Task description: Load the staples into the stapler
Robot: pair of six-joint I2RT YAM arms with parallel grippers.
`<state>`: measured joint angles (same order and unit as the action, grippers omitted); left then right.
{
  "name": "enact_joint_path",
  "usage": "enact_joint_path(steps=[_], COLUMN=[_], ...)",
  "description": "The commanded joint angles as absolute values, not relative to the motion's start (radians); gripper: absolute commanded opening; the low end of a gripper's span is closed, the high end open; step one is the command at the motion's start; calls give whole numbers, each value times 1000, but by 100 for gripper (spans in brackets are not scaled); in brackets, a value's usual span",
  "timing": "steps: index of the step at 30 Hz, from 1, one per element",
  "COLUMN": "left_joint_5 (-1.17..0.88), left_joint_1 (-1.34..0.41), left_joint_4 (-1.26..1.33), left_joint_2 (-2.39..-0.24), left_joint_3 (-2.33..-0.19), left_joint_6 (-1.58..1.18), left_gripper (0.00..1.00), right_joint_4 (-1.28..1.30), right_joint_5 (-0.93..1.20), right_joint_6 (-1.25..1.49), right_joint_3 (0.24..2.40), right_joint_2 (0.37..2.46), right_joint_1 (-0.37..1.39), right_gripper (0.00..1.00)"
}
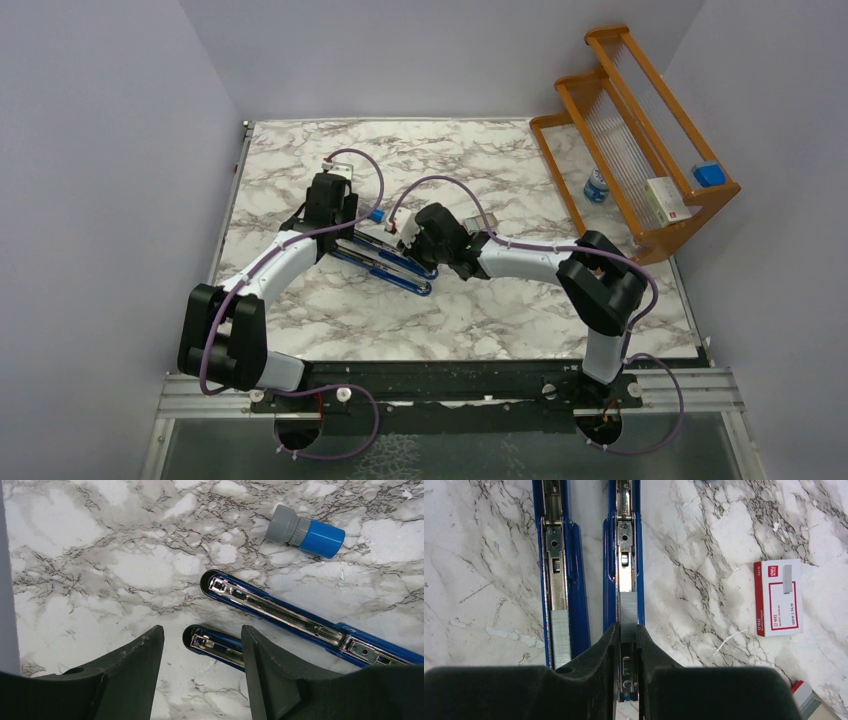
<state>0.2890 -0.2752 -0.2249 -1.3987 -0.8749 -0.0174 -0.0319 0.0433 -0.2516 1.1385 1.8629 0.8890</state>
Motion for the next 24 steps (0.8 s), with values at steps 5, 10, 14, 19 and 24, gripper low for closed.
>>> enact_joint_path(steps=[5, 10, 14, 19, 24], left_joint_5=[296, 298, 297, 298, 298], left_joint_1=[-278, -278, -277, -277, -277], left_joint_4=[-206, -207, -206, -206, -206], left_joint_2=[-1380, -1381, -1382, -1381, -1378], left_joint_3=[-894, -895, -894, -894, -893], left_joint_6=[-11, -12, -12, -11, -11], left_gripper=[61, 61, 61, 61, 61], right_joint_4=[38, 32, 18, -10, -59], right_joint_5=[18, 25, 37, 50, 43], right_joint_6=[-265, -251, -235, -205, -175], right_joint_3=[1150, 1148, 1144, 1128, 1106], right_joint_2=[1879, 1875, 1867, 1846, 1810], right_joint_1=[891, 891, 891, 891, 890], right_gripper=[21, 24, 28, 30, 35])
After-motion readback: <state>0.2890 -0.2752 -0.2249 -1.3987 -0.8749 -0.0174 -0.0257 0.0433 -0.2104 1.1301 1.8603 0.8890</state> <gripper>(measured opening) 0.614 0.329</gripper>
